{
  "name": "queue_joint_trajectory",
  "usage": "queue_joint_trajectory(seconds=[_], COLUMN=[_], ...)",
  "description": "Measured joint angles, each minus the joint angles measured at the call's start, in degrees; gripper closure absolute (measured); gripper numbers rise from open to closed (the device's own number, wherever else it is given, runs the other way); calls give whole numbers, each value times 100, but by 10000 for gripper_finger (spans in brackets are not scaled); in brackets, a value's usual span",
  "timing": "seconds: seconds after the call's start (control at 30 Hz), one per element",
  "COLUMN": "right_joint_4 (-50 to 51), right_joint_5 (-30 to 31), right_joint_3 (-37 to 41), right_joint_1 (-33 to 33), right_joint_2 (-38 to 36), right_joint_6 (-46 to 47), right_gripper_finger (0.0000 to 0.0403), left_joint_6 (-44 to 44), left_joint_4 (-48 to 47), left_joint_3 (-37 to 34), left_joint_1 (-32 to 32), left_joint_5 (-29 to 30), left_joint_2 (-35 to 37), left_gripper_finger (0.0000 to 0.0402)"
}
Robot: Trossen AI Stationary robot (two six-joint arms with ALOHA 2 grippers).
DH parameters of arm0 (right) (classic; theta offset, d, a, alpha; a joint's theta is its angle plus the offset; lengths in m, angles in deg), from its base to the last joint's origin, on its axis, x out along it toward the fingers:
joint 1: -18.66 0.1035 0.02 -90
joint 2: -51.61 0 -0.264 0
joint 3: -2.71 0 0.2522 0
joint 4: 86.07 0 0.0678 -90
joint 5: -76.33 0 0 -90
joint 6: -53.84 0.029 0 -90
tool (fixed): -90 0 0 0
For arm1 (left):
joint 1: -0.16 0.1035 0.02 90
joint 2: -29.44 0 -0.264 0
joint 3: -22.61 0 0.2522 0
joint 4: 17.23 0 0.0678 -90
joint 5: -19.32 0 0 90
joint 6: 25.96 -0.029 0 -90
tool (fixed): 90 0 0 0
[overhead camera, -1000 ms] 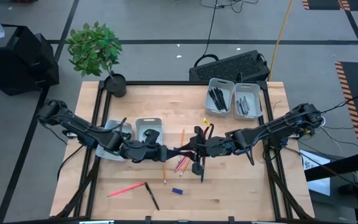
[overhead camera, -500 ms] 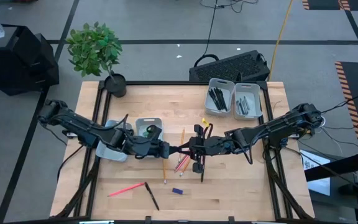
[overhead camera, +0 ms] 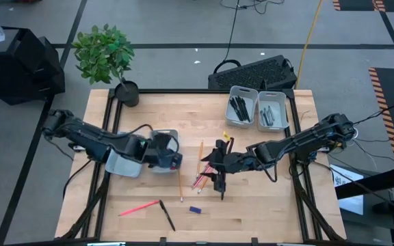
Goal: Sort crayons/erasers/pens/pencils in bins
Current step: Put the blue eraser into the bottom right gray bin
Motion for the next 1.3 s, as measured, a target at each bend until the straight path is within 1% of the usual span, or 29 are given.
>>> queue_joint_trajectory(seconds=[0.07,0.17,0.27,0.37,0.57,0.67,0.73,0.83,0.97,1.17,1.3], right_joint_4=[96,164,151,153,157,140,146,146,172,193,137], right_joint_5=[1,-5,6,7,10,21,21,30,32,28,34], right_joint_3=[0,0,0,0,0,0,0,0,0,0,0], right_joint_1=[35,67,78,80,123,165,200,237,268,266,266], right_joint_2=[0,0,0,0,0,0,0,0,0,0,0], right_joint_6=[166,309,354,482,701,836,930,995,1081,1077,1063], right_gripper_finger=[162,168,173,176,177,177,177,177,177,177,177], left_joint_6=[-194,-965,-1946,-3071,-5334,-6023,-6215,-6211,-6191,-6050,-5740], left_joint_4=[-650,-1086,-1097,-937,-636,-579,-542,-483,-407,-756,-1244], left_joint_3=[0,0,0,2,2,2,2,2,2,71,253], left_joint_1=[197,418,640,865,1216,1250,1251,1254,1248,1201,1193], left_joint_5=[-65,-64,-41,-37,-194,-274,-231,-7,-95,-157,-293], left_joint_2=[-2,-2,-41,-264,-1031,-1389,-1596,-1778,-1783,-1331,-764], left_gripper_finger=[383,383,383,383,380,366,353,334,300,241,227])
